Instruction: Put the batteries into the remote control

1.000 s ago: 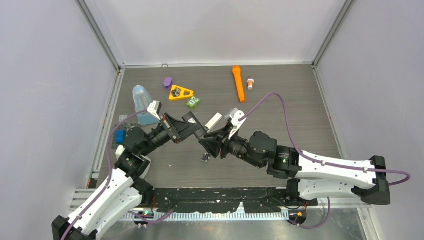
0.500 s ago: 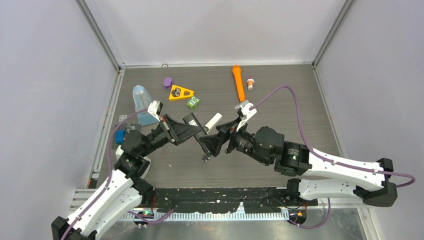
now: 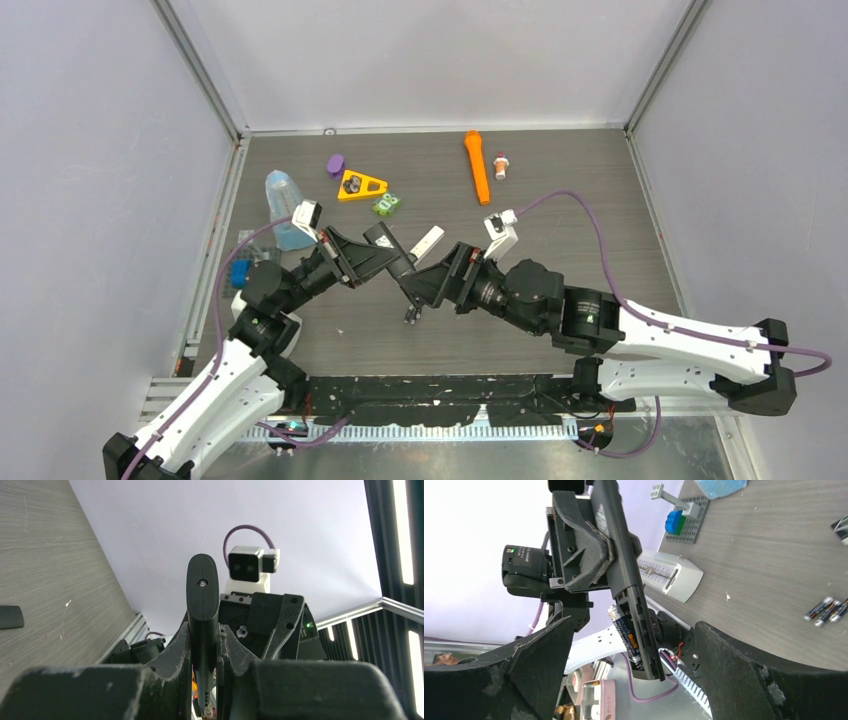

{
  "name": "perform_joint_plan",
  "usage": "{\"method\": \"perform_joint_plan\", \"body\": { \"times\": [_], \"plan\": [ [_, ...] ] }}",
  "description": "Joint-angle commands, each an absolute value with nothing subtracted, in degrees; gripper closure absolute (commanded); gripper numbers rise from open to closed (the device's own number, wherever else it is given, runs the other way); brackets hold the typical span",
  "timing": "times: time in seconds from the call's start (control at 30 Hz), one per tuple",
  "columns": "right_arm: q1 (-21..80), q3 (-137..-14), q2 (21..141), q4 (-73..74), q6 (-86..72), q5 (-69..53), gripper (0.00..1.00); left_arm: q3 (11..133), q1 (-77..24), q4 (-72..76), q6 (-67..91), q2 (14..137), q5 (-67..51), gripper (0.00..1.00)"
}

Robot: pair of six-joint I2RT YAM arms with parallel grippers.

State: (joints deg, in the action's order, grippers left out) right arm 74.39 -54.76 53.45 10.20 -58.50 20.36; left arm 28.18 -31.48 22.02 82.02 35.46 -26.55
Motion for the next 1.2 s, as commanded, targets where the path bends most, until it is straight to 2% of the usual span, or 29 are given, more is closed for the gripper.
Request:
{"method": "perform_joint_plan", "body": {
  "times": [0.0,0.47,0.63,0.93,1.17],
  "plan": [
    [74.3,-52.9,55.4,3.5,-68.4,19.3,0.04,28.8,-31.6,23.7,80.4,34.5,-24.1,1.0],
    [74.2,-48.6,56.0,-5.1,-76.2,22.8,0.01,28.3,-31.6,22.7,79.6,34.3,-23.2,1.0],
    [74.2,-47.9,56.2,-4.9,-78.6,24.0,0.11,28.2,-31.5,22.8,79.6,34.0,-23.2,1.0],
    [74.2,-47.9,56.8,-6.4,-78.9,24.3,0.17,27.4,-31.6,23.9,79.1,34.0,-23.3,1.0],
    [74.1,-47.8,57.2,-5.9,-79.7,23.4,0.37,27.3,-31.5,24.3,78.9,33.8,-23.2,1.0]
  ]
}}
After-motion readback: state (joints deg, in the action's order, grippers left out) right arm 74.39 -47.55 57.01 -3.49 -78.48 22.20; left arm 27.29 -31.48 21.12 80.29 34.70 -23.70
